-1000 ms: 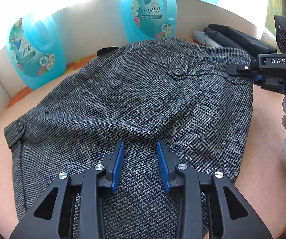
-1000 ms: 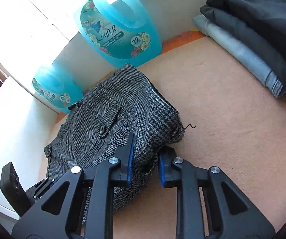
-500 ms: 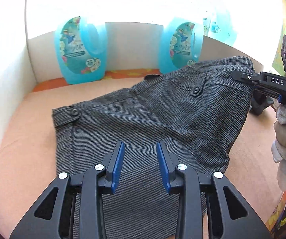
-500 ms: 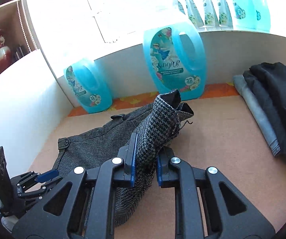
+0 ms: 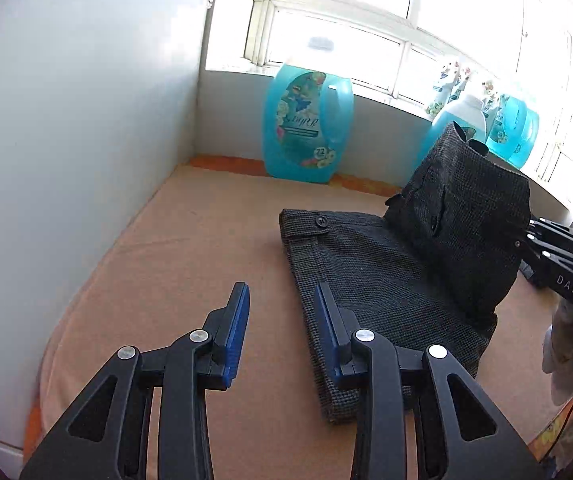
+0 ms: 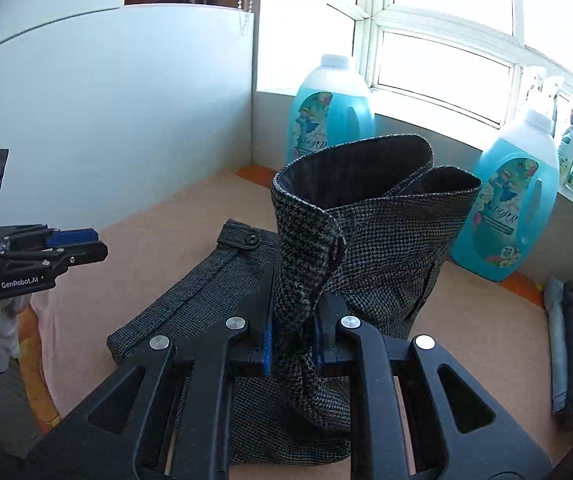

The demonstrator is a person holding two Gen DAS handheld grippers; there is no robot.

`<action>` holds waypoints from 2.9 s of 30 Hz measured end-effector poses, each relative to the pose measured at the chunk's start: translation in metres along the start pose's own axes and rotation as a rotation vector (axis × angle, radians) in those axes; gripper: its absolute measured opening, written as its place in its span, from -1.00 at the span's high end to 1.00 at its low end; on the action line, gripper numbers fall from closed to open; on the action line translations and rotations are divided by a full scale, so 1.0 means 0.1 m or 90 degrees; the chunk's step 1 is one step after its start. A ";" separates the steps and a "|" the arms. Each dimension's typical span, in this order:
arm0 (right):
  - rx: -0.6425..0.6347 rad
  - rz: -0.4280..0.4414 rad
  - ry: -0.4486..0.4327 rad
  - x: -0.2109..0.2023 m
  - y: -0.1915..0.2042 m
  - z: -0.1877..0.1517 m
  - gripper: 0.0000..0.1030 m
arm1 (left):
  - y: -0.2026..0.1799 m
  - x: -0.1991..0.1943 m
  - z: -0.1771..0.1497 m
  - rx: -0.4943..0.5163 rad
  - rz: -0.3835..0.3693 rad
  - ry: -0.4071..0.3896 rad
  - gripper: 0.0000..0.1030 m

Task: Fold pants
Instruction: 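Lift the grasped edge and fold it over the shorts with the right gripper, then open the right gripper and release the folded grey shorts, then grasp the folded shorts bundle with the right gripper while the left gripper grasps it too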

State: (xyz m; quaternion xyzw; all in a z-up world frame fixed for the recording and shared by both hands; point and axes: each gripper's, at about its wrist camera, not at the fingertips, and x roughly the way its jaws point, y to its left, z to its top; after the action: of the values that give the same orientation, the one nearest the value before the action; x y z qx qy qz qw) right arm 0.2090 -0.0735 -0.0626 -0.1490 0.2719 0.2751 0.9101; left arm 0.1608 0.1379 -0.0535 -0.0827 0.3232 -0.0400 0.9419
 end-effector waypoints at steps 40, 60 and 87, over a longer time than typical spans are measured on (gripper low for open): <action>0.079 0.118 0.147 1.09 -0.39 0.43 0.41 | -0.54 0.43 -0.40 0.044 -0.166 0.108 0.73; 0.158 0.179 0.121 1.09 -0.58 0.45 0.35 | -0.46 0.16 -0.43 0.069 -0.127 0.096 0.67; 0.299 0.181 0.209 0.95 -1.17 -0.60 -0.36 | -0.33 1.30 0.26 -0.058 -0.055 0.196 -0.24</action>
State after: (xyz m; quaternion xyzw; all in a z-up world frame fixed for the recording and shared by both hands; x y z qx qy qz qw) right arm 0.3190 -0.1533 -0.1511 0.0625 0.4895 0.3012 0.8160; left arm 0.2784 0.0924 -0.1054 -0.1318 0.4612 -0.0780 0.8740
